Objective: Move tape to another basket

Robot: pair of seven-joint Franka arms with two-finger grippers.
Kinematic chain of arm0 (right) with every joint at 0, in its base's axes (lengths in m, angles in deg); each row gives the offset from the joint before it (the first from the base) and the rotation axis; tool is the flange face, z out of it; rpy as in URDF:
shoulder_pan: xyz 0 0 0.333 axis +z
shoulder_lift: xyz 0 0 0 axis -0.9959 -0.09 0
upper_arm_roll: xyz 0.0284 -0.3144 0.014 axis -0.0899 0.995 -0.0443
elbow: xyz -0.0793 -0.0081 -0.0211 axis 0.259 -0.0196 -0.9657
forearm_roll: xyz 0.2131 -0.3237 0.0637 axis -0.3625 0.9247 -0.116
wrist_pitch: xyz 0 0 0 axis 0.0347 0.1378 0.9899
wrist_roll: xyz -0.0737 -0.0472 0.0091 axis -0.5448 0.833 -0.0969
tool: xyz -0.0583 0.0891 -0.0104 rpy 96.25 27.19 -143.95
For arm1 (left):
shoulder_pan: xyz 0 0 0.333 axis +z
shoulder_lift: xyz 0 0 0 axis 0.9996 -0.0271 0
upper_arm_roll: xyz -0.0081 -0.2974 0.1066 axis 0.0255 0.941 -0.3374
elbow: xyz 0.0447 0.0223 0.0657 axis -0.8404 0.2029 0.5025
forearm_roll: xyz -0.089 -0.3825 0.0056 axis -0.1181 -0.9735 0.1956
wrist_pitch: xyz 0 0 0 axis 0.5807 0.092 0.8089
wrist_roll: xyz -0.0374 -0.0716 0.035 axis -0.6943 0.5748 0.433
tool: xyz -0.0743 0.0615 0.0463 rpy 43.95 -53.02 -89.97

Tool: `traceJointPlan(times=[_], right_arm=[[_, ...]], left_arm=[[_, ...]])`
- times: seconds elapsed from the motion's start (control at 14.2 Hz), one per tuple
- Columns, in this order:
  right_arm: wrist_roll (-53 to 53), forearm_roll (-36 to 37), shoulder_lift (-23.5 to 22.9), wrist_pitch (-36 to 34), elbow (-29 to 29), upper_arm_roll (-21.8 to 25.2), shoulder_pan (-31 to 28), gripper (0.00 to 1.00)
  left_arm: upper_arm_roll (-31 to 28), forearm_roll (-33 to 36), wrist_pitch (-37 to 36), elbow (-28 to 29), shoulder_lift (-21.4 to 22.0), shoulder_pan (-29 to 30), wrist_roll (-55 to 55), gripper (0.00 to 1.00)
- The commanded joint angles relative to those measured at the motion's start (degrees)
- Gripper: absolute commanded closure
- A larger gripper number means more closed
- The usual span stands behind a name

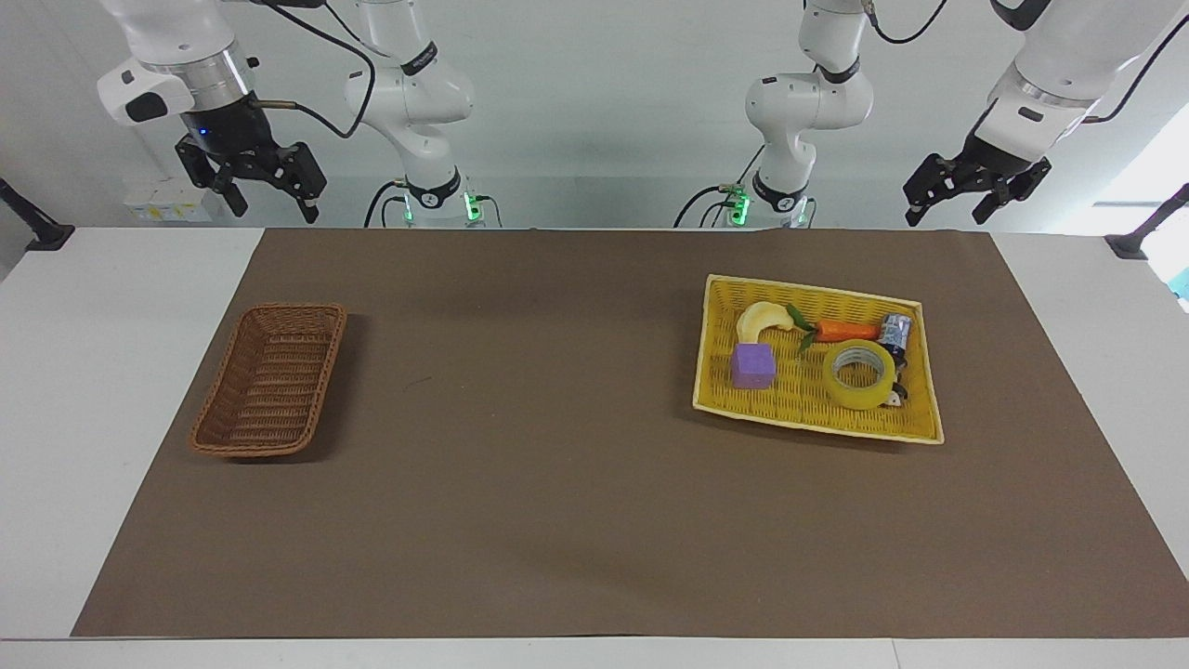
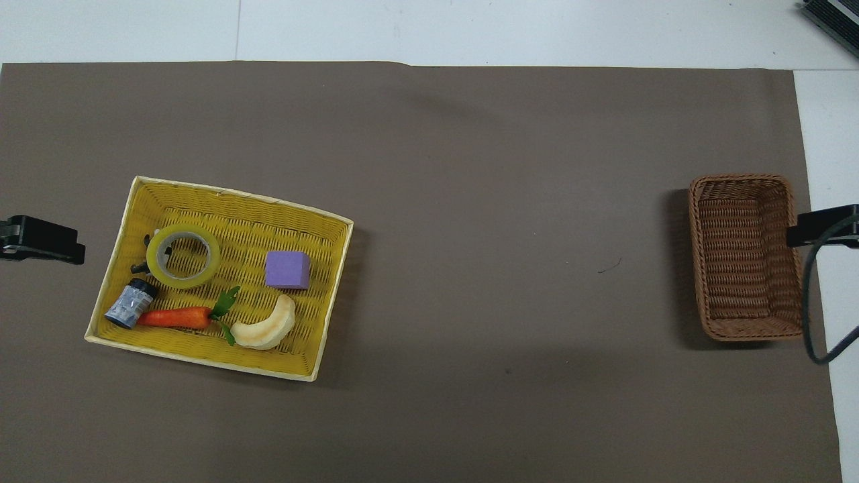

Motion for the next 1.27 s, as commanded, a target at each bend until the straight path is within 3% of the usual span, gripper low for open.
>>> traceJointPlan(times=[0.0, 1.2], right_arm=[[-1.6, -1.0, -0.2, -1.4, -0.9, 0.0, -0.3, 0.0], [-1.6, -1.1, -0.3, -1.4, -0.9, 0.0, -0.3, 0.0]], left_arm=[[0.1, 0.5, -0.1, 0.8, 1.0, -0.4, 0.5, 0.0], [0.2, 0.3, 1.0, 2.4, 1.6, 0.0, 1.1, 0.0]])
